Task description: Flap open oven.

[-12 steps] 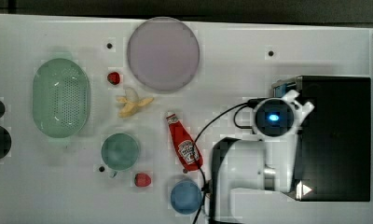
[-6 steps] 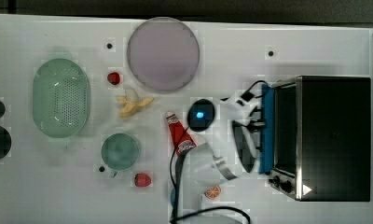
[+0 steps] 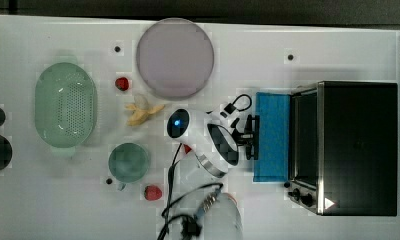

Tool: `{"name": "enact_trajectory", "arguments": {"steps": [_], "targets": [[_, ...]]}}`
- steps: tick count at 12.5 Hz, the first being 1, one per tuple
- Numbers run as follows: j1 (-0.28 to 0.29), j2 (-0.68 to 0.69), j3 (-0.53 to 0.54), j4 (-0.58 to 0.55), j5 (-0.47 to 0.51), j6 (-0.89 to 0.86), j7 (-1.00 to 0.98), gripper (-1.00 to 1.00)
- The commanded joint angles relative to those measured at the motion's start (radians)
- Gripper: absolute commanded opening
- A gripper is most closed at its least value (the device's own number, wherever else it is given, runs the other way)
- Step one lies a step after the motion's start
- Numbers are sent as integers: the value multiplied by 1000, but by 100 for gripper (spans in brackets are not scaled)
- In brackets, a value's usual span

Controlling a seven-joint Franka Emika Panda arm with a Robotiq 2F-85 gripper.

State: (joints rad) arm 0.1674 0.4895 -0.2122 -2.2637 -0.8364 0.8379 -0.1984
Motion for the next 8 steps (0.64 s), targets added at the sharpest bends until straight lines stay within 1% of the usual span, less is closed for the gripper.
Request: {"name": "enact_trajectory", "arguments": {"steps": [1,3,4,5,6,8], "targets": [[25,35,-15,49,4,43,83,-65],[25,34,-16,71,7,46,83,-65],[25,14,-14,75,25,53,83,-65],[25,-20,-14,77,77,55,83,-65],[24,-65,-15,76,162,54,83,-65],[20,-173,-20,80,363,47,82,-65]]}}
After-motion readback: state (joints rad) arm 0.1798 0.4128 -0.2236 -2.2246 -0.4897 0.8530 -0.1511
